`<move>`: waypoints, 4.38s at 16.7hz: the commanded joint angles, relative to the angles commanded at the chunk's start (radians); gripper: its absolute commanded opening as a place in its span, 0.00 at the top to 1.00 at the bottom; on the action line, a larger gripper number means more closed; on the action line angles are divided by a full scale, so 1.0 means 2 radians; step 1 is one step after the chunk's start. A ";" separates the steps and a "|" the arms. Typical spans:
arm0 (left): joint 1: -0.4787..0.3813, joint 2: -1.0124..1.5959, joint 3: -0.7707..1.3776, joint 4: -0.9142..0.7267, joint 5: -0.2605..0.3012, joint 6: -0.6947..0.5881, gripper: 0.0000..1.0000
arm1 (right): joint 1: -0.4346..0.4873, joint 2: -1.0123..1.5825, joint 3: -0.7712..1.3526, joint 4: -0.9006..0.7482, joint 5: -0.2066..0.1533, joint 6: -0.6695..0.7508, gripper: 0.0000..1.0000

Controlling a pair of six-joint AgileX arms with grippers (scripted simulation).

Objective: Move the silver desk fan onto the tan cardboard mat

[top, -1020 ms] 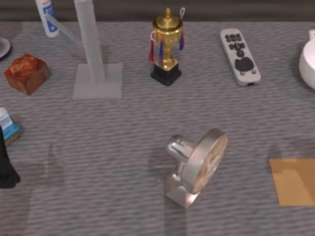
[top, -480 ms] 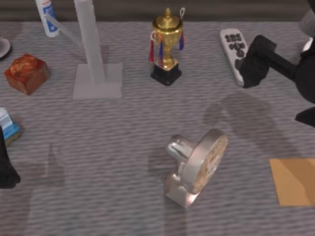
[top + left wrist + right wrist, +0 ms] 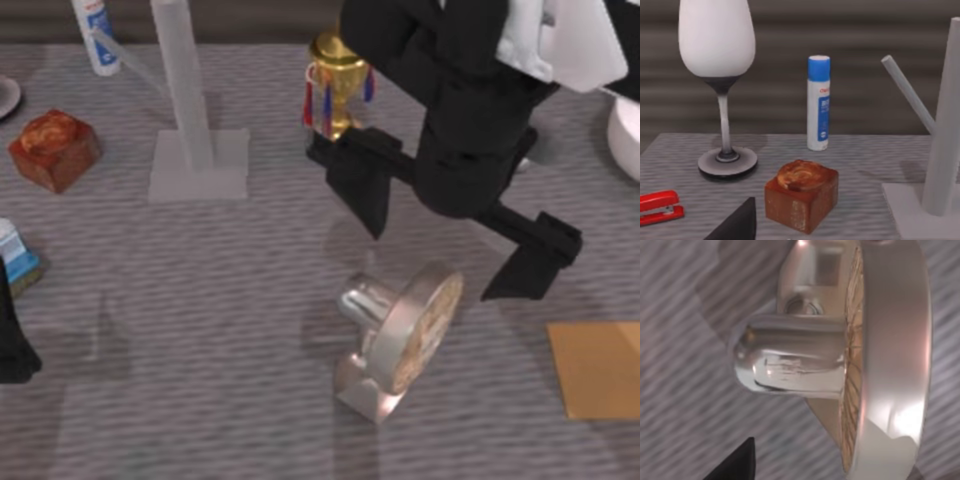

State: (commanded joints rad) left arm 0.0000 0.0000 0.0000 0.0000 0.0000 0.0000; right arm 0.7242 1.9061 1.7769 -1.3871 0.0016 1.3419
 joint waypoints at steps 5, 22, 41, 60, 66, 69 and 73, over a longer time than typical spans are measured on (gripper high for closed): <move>0.000 0.000 0.000 0.000 0.000 0.000 0.00 | 0.010 0.026 0.022 -0.022 0.000 0.019 0.00; 0.000 0.000 0.000 0.000 0.000 0.000 0.00 | 0.011 0.026 -0.077 0.077 0.000 0.020 0.15; 0.000 0.000 0.000 0.000 0.000 0.000 0.00 | 0.011 0.026 -0.077 0.077 0.000 0.020 1.00; 0.000 0.000 0.000 0.000 0.000 0.000 0.00 | -0.067 -0.047 -0.060 -0.012 0.000 0.091 1.00; 0.000 0.000 0.000 0.000 0.000 0.000 0.00 | -0.214 -0.180 -0.216 0.003 0.000 0.217 1.00; 0.000 0.000 0.000 0.000 0.000 0.000 0.00 | -0.239 -0.204 -0.241 0.007 0.000 0.242 1.00; 0.000 0.000 0.000 0.000 0.000 0.000 0.00 | -0.236 -0.203 -0.242 0.008 -0.001 0.241 1.00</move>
State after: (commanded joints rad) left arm 0.0000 0.0000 0.0000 0.0000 0.0000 0.0000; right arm 0.2514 1.5009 1.2926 -1.3714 0.0005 1.8242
